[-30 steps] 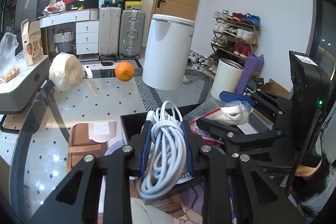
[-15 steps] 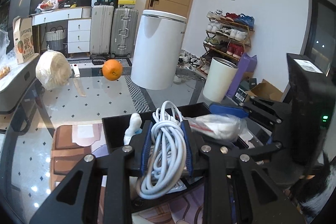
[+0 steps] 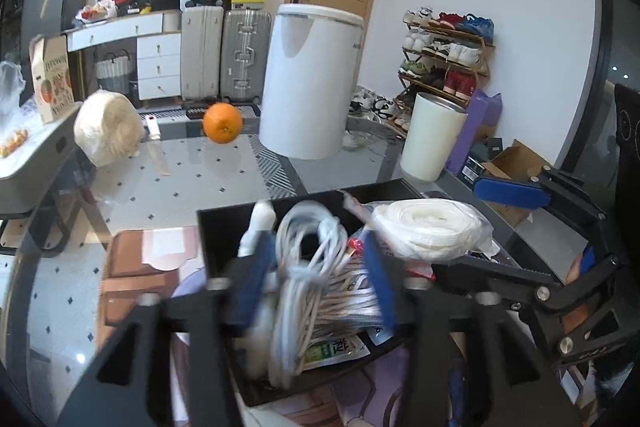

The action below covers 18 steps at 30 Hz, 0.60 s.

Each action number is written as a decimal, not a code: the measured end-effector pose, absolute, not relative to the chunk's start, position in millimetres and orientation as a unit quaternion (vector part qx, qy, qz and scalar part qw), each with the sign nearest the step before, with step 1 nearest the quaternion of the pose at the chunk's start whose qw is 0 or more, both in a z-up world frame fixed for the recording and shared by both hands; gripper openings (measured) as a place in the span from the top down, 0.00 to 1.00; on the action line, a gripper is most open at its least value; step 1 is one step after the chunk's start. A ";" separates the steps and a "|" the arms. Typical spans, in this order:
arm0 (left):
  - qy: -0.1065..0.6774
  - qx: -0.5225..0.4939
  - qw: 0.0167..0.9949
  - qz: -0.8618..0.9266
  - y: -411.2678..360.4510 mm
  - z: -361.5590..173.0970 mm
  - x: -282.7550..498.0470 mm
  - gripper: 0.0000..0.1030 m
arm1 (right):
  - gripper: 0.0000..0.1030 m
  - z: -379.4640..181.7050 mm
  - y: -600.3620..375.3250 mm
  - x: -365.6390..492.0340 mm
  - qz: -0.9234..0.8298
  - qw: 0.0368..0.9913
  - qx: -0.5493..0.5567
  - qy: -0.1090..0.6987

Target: Organize soft objects

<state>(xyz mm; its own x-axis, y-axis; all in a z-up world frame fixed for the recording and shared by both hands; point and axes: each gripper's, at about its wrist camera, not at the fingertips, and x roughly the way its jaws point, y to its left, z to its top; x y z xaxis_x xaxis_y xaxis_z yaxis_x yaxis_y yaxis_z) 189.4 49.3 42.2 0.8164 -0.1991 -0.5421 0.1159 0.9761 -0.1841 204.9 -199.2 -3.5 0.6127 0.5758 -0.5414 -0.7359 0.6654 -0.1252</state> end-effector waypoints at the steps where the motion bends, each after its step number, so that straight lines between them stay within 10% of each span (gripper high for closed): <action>1: 0.288 -0.068 0.952 -0.078 49.4 44.6 186.1 0.38 | 0.28 -3.8 -199.7 203.7 0.372 0.882 -0.170 0.235; 3: 0.280 -0.067 0.954 -0.079 50.0 48.3 180.4 0.17 | 0.28 -5.8 -200.0 204.2 0.366 0.884 -0.171 0.237; 18: 0.263 -0.059 0.962 -0.034 65.6 50.7 136.9 0.00 | 0.14 -16.7 -224.6 194.0 0.357 0.893 -0.110 0.251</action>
<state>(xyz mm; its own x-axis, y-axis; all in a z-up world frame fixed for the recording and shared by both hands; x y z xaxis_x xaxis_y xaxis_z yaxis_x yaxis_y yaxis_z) 136.9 65.6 50.7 0.8590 -0.0960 -0.5028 0.0342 0.9908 -0.1307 194.0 -224.6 -16.7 0.6194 0.5824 -0.5264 -0.6930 0.7207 -0.0180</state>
